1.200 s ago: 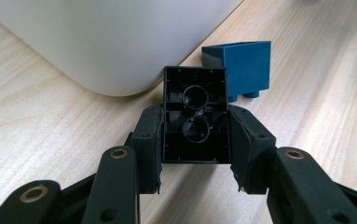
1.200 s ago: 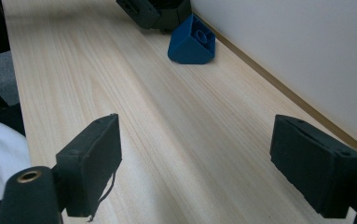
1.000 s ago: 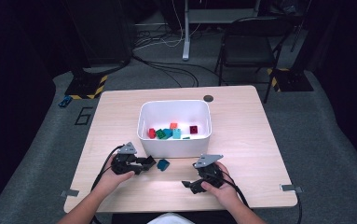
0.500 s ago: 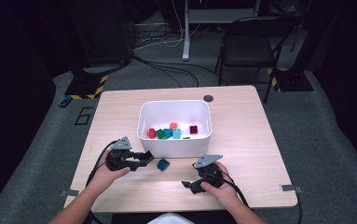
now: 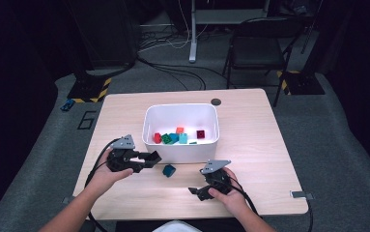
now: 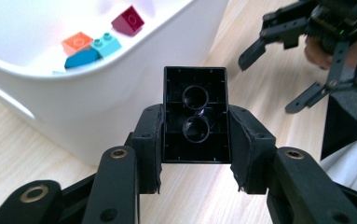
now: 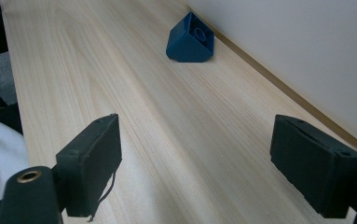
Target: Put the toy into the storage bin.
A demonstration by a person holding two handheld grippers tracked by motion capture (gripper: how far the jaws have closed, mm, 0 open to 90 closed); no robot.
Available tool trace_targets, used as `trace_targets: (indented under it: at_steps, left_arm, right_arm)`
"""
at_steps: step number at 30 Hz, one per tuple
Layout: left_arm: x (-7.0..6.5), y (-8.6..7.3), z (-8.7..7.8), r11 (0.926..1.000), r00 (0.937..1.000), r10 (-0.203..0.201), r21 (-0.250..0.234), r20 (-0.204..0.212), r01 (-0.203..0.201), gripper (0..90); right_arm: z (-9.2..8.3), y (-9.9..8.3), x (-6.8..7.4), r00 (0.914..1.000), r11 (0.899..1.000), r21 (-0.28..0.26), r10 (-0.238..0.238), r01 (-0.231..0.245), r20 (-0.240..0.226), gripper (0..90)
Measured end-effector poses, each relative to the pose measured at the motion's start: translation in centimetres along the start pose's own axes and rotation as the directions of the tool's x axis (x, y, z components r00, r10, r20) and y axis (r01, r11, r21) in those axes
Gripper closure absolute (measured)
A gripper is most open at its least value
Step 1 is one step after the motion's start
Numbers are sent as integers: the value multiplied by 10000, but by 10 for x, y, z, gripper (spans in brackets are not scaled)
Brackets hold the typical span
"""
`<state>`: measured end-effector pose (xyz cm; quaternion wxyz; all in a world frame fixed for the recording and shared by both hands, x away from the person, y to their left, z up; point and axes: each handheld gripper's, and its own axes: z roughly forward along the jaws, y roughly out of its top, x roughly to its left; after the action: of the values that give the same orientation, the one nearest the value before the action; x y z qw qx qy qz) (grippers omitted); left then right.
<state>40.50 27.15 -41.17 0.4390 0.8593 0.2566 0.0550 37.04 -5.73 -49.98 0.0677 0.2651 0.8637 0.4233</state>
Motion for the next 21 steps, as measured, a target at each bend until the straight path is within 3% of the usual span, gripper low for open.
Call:
trace_targets:
  at_steps: [12, 21]
  left_arm:
    - [0, 41, -12, 9989, 9992, 374, -278, 108, -371, 585]
    - [8, 68, -6, 9980, 9985, 549, -318, 13, -548, 585]
  right_arm:
    - [0, 0, 0, 10000, 10000, 19, 5, -5, -3, 159]
    - [0, 0, -1, 10000, 10000, 31, -36, 35, 10, 160]
